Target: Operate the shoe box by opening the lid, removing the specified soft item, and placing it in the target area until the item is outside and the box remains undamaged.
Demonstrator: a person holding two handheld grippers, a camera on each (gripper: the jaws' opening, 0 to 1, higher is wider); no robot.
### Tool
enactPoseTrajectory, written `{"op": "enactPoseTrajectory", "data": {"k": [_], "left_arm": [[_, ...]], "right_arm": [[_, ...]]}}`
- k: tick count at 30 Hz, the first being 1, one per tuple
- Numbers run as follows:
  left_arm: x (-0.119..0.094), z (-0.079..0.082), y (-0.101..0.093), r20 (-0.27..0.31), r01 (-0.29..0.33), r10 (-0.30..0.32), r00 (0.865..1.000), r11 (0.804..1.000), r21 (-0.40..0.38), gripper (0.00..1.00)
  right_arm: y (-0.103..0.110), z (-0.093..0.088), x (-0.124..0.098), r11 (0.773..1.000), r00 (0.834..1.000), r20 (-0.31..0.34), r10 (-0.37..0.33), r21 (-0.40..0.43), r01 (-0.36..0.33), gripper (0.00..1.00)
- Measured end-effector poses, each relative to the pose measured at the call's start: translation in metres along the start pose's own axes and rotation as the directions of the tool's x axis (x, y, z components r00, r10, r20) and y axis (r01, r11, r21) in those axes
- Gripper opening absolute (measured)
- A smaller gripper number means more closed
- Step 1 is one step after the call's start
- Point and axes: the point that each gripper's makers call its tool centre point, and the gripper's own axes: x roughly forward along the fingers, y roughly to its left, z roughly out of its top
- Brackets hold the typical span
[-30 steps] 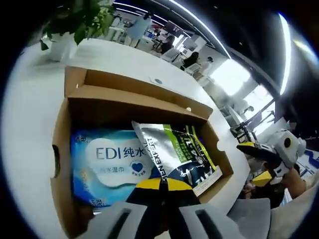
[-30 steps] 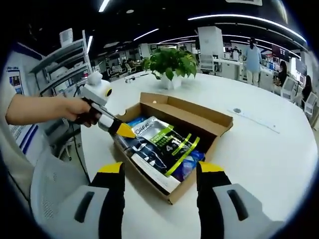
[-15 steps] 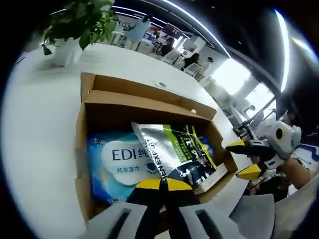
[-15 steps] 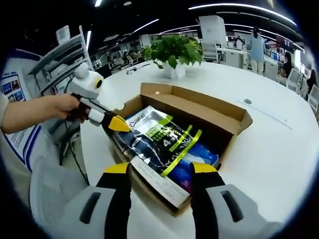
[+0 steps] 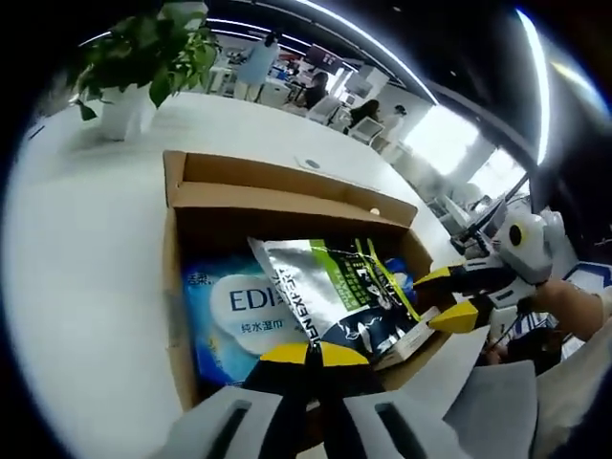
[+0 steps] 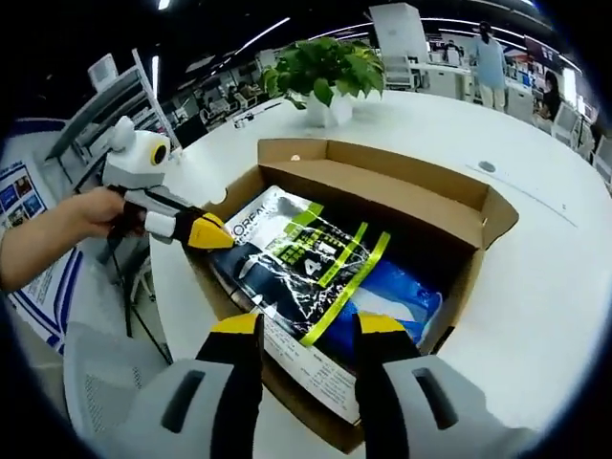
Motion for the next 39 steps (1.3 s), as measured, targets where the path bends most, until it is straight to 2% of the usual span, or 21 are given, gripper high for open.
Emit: {"op": "enactPoseTrajectory", "data": {"k": [5,12,17,21,28,31,39], "left_arm": [[-0.002,0.0,0.002,0.008,0.006,-0.006,1.0,1.0,0.013,0.0],[-0.001,0.0,0.002,0.006,0.006,-0.006,1.0,1.0,0.031,0.0],[-0.002,-0.001,0.003,0.007,0.001,-0.001,1.0,0.999,0.036,0.0],[-0.002,-0.002,0.007,0.002,-0.016,0.016,1.0,0.999,0.046,0.0],[-0.004,-0.005,0.008,0.008,-0.022,0.022,1.0,0.999,0.039,0.0],[-0.005,-0.005,0.008,0.015,-0.026,0.025,1.0,0.999,0.04,0.0],[-0.01,0.0,0.003,0.033,-0.03,0.028,0.999,0.999,0.046,0.0]], "right_arm": [[0.002,-0.005,0.008,1.0,0.999,-0.031,0.006,0.02,-0.006,0.28],[0.001,-0.006,0.016,0.997,0.999,-0.043,0.007,0.076,-0.004,0.25],[-0.003,-0.005,0.016,0.99,0.999,-0.035,-0.003,0.143,0.008,0.18],[-0.009,-0.005,0.017,0.978,0.999,-0.033,-0.022,0.206,0.029,0.08],[-0.004,0.002,0.014,0.966,1.0,0.006,0.011,0.257,-0.012,0.01],[0.0,0.003,0.013,0.969,0.999,0.008,0.033,0.246,-0.034,0.0],[0.004,0.006,0.006,0.968,0.999,0.027,0.032,0.248,-0.037,0.0]]}}
